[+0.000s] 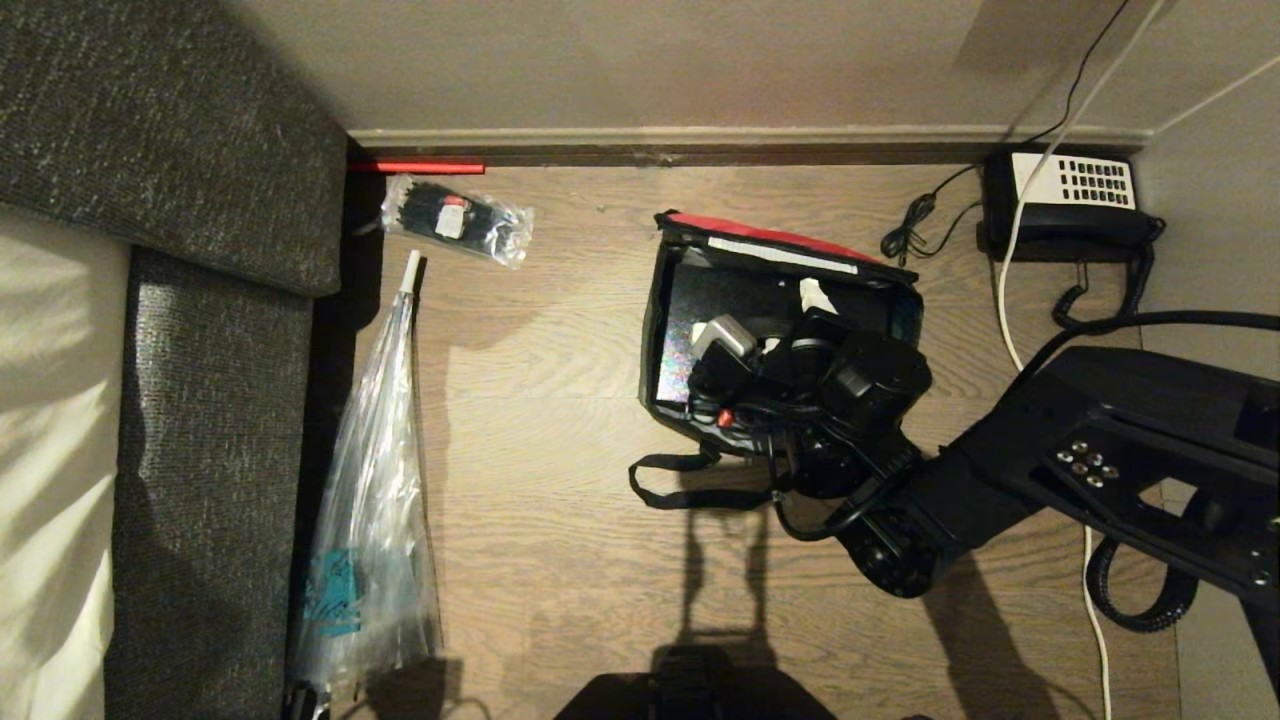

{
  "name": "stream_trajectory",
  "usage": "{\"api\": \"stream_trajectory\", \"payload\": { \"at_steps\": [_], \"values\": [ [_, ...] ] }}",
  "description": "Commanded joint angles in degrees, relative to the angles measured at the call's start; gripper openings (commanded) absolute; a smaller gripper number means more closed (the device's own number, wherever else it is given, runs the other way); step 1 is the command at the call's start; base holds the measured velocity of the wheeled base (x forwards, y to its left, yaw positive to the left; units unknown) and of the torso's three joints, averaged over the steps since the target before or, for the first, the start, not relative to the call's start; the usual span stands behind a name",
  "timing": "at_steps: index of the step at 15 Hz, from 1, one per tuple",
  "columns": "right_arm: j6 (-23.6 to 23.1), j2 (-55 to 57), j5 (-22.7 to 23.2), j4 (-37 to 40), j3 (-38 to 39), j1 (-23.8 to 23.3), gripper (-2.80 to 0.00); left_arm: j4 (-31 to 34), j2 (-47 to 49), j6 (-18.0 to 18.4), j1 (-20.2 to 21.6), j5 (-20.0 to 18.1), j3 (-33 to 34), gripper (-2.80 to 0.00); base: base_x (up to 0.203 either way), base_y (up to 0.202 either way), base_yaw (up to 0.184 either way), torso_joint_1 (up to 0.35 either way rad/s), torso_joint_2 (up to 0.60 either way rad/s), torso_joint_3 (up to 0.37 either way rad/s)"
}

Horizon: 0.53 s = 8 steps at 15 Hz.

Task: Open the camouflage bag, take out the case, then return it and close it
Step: Place the black box back

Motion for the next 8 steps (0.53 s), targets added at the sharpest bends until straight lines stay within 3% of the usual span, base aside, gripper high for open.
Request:
{"api": "stream_trajectory", "payload": {
  "at_steps": [1, 8],
  "values": [
    [0.2, 0.0, -0.2, 0.0, 0.4, 0.1, 0.00, 0.0, 0.1, 0.0, 0.0, -0.1, 0.1, -2.80, 0.000, 0.000, 0.000, 0.000, 0.00, 0.000],
    [1.1, -4.2, 1.4, 0.0, 7.4, 0.2, 0.00, 0.0, 0.1, 0.0, 0.0, 0.0, 0.1, -2.80, 0.000, 0.000, 0.000, 0.000, 0.00, 0.000]
  ]
}}
